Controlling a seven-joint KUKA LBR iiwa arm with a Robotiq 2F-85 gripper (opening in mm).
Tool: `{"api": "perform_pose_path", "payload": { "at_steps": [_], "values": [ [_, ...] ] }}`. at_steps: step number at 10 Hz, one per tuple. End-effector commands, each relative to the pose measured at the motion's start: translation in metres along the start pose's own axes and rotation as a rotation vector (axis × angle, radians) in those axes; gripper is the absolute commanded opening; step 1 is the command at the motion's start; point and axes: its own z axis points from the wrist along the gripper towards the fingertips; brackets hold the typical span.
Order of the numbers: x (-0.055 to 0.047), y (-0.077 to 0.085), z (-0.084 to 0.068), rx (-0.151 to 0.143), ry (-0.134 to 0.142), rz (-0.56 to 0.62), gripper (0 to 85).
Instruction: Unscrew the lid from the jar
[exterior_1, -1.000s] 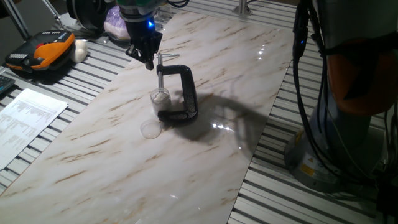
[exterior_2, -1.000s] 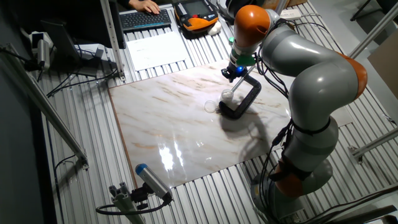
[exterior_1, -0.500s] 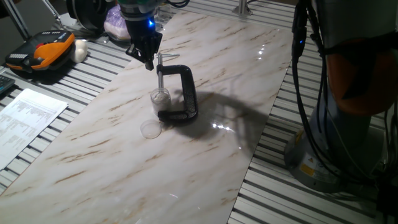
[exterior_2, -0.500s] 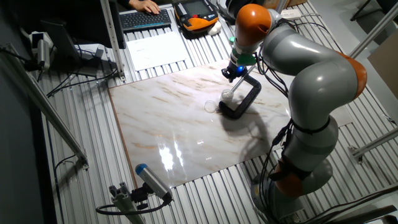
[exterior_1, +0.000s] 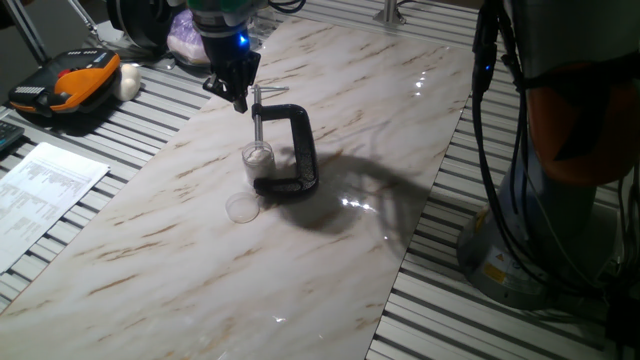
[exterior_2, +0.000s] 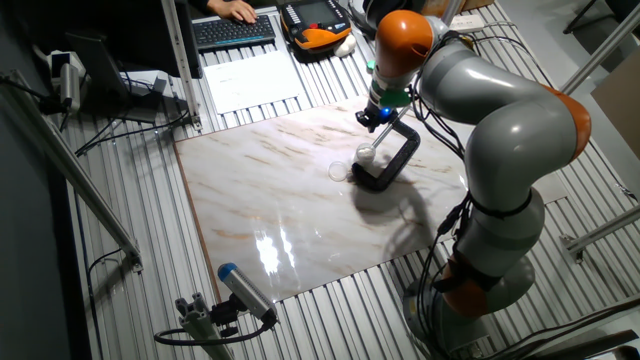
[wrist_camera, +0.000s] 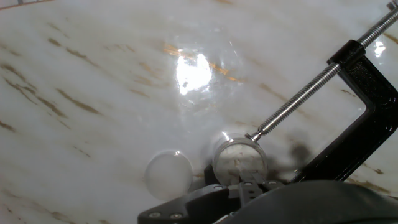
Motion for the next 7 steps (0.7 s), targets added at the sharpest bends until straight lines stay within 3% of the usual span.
{"api": "perform_pose_path", "payload": {
  "at_steps": [1,7],
  "values": [
    [0.0001,0.0001,-0.0001,-0.003,0.0,0.0,0.0],
    [-0.0018,0.0002,0.0016,-0.004,0.013,0.009,0.0]
  ]
}}
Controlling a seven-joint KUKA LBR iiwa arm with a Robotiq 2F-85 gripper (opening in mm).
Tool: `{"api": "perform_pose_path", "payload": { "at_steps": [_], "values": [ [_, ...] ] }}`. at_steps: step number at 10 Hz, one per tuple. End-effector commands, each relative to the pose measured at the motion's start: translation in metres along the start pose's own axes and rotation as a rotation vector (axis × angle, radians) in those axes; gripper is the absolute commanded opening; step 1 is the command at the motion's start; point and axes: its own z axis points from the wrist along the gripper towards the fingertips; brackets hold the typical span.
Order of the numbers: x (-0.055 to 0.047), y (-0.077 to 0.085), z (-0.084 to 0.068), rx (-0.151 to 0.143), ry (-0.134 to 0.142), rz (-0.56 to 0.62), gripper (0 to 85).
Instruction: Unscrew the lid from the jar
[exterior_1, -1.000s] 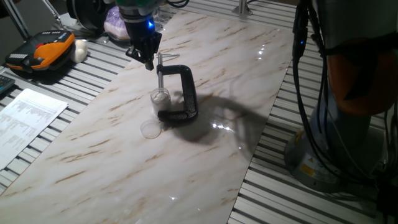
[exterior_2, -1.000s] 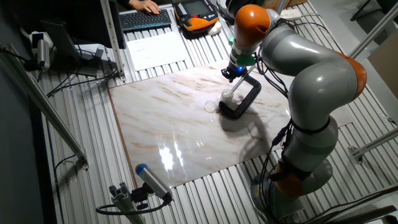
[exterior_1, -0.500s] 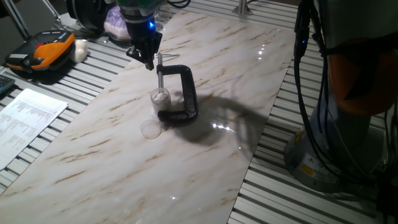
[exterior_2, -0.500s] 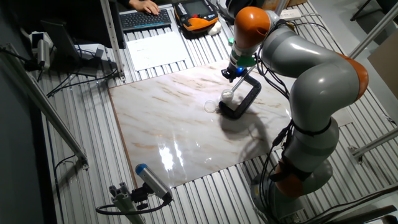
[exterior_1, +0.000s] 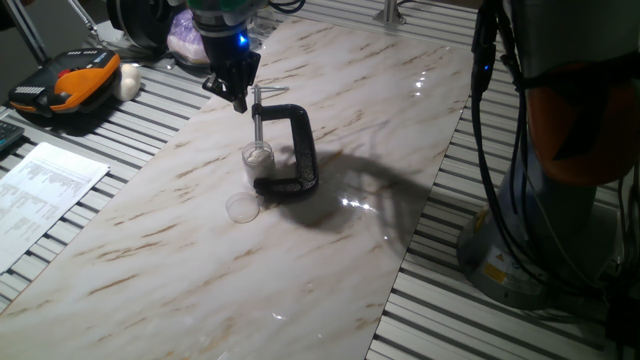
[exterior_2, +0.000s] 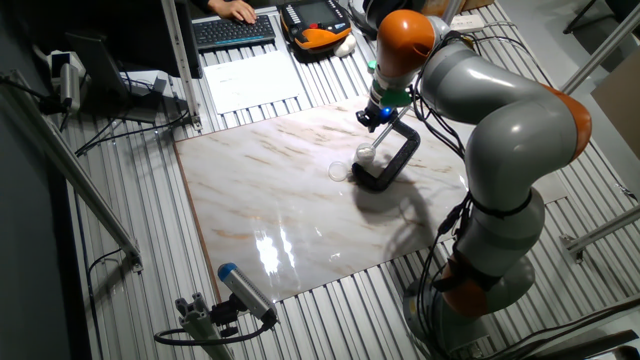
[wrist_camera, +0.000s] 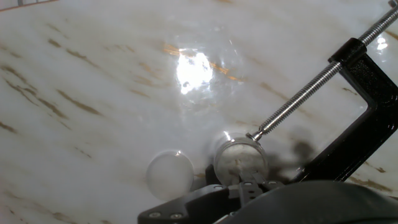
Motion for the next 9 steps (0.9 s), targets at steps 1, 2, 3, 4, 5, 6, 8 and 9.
{"api": "perform_pose_path", "payload": {
  "at_steps": [1,2,3,4,5,6,8,9],
  "values": [
    [-0.0001,0.0,0.0,0.0,0.003,0.002,0.0],
    [0.0003,0.0,-0.0002,0.0,0.003,0.002,0.0],
    [0.0003,-0.0001,-0.0004,0.0,0.001,0.002,0.0],
    [0.0002,-0.0002,-0.0001,0.001,0.001,0.002,0.0],
    [-0.0001,-0.0008,0.0002,0.001,0.001,0.0,0.0],
    [-0.0007,-0.0008,0.0007,0.001,-0.001,-0.003,0.0],
    [-0.0008,-0.0001,0.0009,0.004,-0.012,-0.005,0.0],
    [-0.0003,-0.0005,0.0005,0.009,-0.014,-0.008,0.0]
  ]
}}
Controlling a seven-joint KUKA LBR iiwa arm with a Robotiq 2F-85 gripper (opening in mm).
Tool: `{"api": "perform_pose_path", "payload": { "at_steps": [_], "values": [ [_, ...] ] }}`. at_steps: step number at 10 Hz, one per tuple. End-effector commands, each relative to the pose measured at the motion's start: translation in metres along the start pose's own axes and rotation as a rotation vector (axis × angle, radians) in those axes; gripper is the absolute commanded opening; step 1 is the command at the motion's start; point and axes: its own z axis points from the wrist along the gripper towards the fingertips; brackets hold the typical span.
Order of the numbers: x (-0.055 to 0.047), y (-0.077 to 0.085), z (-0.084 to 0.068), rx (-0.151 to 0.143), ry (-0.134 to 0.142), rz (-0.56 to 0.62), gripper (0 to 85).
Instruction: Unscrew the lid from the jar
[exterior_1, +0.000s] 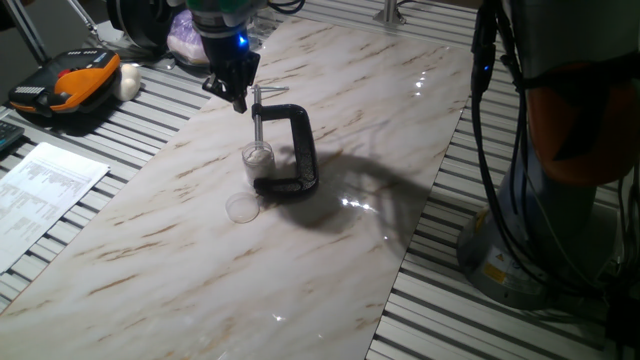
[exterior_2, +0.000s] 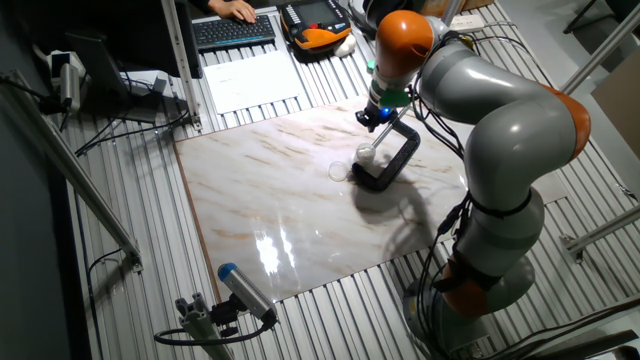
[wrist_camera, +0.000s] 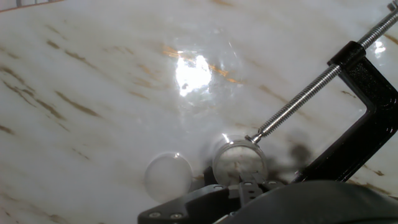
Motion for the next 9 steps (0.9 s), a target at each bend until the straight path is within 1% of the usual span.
{"api": "perform_pose_path", "payload": {
  "at_steps": [1,5,8,9],
  "values": [
    [0.0007,-0.0008,-0.0011,0.0,0.0,-0.001,0.0],
    [0.0002,-0.0006,-0.0005,0.004,0.001,0.005,0.0],
    [-0.0008,0.0,0.0009,-0.001,0.006,0.017,0.0],
    [-0.001,0.0002,0.0012,-0.01,0.008,0.022,0.0]
  ]
}}
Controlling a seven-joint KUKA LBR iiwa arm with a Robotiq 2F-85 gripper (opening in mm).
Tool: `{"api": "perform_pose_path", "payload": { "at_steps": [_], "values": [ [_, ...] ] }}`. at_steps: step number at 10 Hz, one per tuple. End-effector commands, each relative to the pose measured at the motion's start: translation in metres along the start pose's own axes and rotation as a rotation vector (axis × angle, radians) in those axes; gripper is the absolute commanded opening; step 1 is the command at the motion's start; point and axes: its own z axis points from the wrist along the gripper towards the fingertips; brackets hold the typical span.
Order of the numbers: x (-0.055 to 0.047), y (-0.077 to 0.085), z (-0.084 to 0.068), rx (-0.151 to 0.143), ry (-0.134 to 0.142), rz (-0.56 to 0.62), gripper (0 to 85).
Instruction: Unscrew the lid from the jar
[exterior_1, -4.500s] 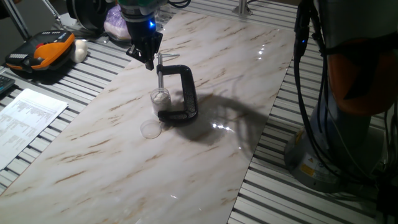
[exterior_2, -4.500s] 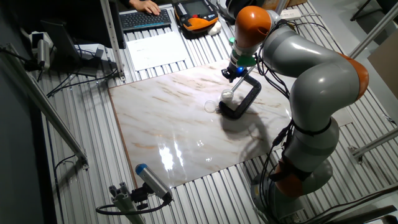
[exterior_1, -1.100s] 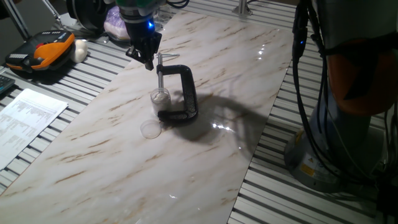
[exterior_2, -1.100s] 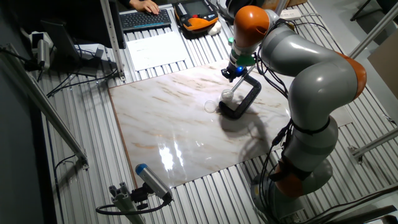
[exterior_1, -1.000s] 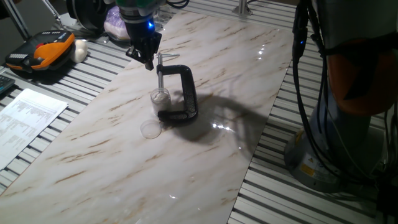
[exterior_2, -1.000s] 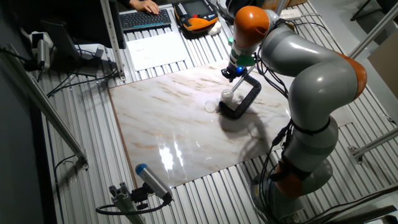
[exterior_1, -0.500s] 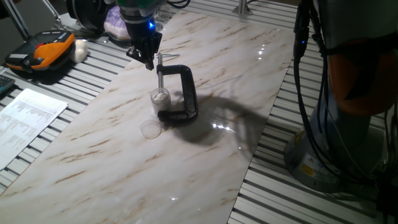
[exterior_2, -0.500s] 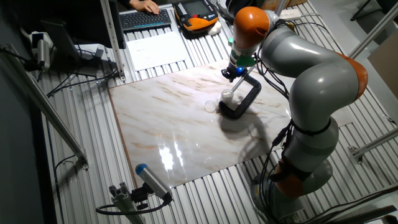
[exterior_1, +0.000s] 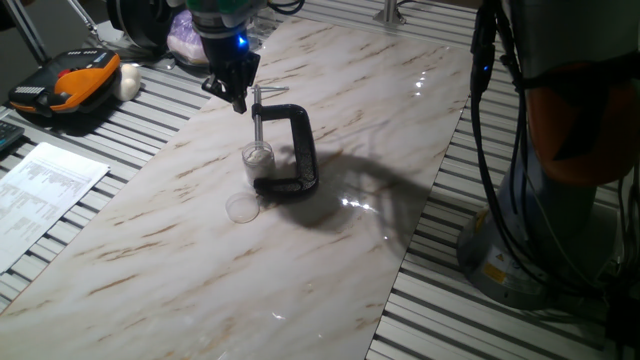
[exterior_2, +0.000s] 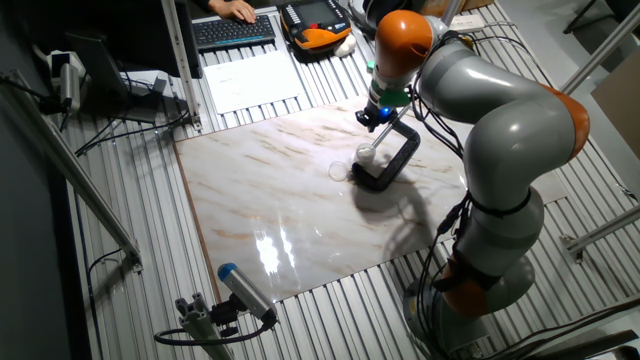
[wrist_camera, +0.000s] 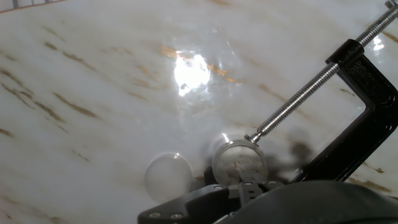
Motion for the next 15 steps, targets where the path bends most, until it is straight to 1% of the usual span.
{"api": "perform_pose_path", "payload": {
  "at_steps": [1,7,11,15],
  "values": [
    [0.0002,0.0,-0.0001,0.002,0.0,-0.001,0.0],
    [0.0003,0.0001,0.0007,0.002,-0.005,-0.003,0.0],
    [-0.0015,-0.0026,0.0026,-0.003,-0.009,-0.007,0.0],
    [-0.0013,-0.0025,0.0024,0.0,-0.011,-0.011,0.0]
  ]
}}
